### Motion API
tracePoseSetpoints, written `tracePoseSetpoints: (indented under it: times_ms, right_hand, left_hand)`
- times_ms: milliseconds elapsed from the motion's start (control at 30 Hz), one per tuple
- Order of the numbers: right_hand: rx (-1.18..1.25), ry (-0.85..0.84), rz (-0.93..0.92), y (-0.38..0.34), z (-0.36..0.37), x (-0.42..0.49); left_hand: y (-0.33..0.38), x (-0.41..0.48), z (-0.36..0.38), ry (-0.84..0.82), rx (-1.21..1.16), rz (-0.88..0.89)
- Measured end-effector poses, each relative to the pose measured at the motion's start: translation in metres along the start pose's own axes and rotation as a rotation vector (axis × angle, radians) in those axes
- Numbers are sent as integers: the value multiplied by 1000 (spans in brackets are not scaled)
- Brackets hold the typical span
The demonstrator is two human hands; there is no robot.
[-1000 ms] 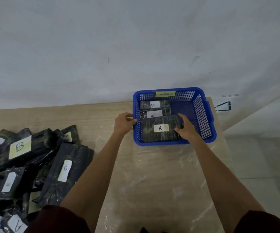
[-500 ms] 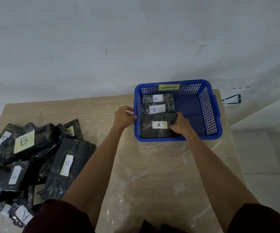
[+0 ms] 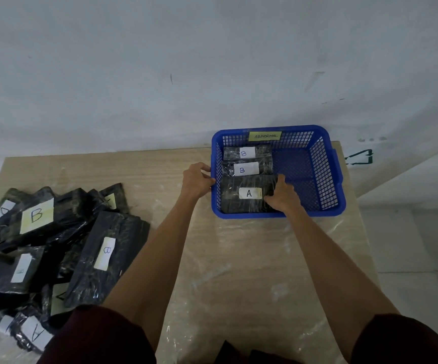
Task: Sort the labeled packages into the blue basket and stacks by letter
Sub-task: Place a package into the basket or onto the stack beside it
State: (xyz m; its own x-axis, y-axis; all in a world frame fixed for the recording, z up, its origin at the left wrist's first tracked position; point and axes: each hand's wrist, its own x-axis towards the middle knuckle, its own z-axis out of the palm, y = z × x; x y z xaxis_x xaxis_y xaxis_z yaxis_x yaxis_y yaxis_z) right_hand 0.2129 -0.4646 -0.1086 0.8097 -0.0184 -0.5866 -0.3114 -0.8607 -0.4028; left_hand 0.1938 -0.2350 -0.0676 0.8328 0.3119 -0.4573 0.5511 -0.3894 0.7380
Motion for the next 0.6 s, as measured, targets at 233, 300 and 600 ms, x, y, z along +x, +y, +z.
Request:
tracePoseSetpoints:
  times_ms: [233, 300, 600]
  right_hand:
    - [-42, 162, -85, -33, -1, -19]
    - [-4, 235, -165, -51, 5, -26]
    - [115, 383, -278, -147, 72, -79]
  left_hand:
    - [-10, -10, -32, -29, 0, 62]
    - [-19, -12, -53, -19, -15, 68]
    - [-99, -13, -192, -43, 65, 133]
